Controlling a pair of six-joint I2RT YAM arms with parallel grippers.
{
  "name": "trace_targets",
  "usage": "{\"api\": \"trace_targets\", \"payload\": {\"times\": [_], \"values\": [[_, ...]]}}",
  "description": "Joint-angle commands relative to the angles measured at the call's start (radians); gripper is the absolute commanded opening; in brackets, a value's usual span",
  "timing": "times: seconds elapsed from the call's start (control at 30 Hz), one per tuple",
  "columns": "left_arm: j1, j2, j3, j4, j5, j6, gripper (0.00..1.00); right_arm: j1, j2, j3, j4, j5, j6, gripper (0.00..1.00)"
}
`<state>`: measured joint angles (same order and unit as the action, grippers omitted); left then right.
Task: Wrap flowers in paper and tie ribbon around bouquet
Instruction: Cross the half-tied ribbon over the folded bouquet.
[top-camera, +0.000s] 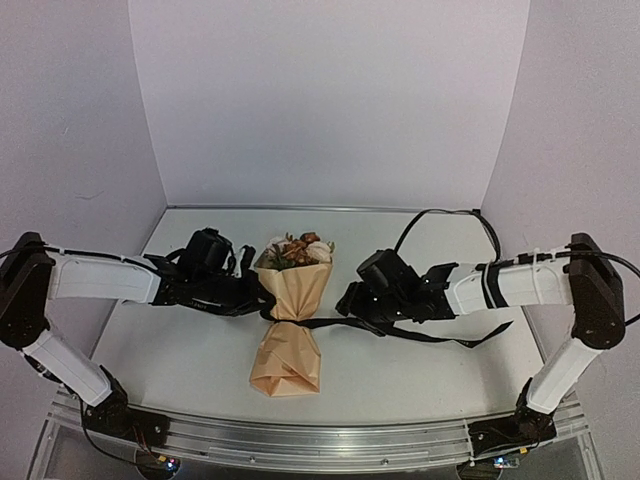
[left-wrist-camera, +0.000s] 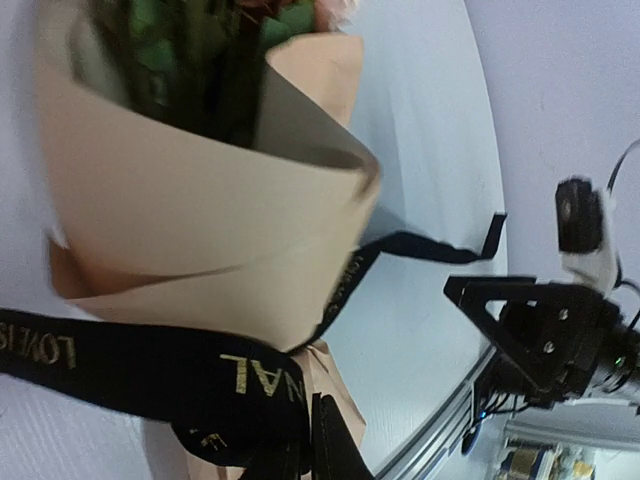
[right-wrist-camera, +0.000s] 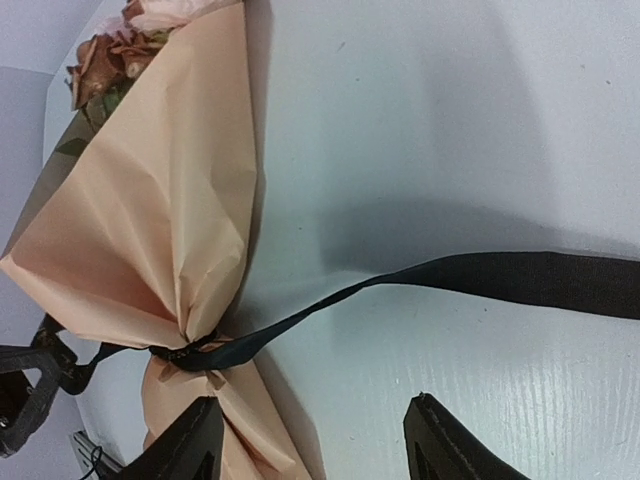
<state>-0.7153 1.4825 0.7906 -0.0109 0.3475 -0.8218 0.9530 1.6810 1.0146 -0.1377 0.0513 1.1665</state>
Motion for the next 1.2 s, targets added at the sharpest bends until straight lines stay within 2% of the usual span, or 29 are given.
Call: {"api": "trace_targets", "payload": {"times": [0.0, 0.23, 0.37, 0.43, 0.77, 0.9, 1.17], "values": [[-0.083, 0.074, 0.112, -0.037, 0.057, 0.183, 0.08, 0.008, 0.001, 0.094, -0.029, 0.025, -0.147, 0.67], [-0.150, 0.188, 0.214, -0.087, 0.044, 0.316, 0.06, 0.008, 0.076, 0.216, -0.029, -0.062, -0.214, 0.66], [-0.150, 0.222, 0.224, -0.090, 0.033, 0.345, 0.06, 0.006, 0.137, 0.264, -0.013, -0.138, -0.239, 0.57], [-0.150, 0.231, 0.228, -0.104, 0.014, 0.360, 0.16, 0.002, 0.154, 0.269, -0.012, -0.153, -0.229, 0.55], [-0.150, 0.132, 0.189, -0.059, 0.015, 0.318, 0.39, -0.002, 0.170, 0.260, -0.011, -0.173, -0.260, 0.54], [-0.150, 0.102, 0.173, -0.066, 0.028, 0.318, 0.44, -0.002, 0.179, 0.263, -0.013, -0.176, -0.279, 0.54], [-0.150, 0.049, 0.146, -0.095, 0.022, 0.322, 0.42, -0.001, 0.184, 0.274, -0.014, -0.176, -0.311, 0.53]]}}
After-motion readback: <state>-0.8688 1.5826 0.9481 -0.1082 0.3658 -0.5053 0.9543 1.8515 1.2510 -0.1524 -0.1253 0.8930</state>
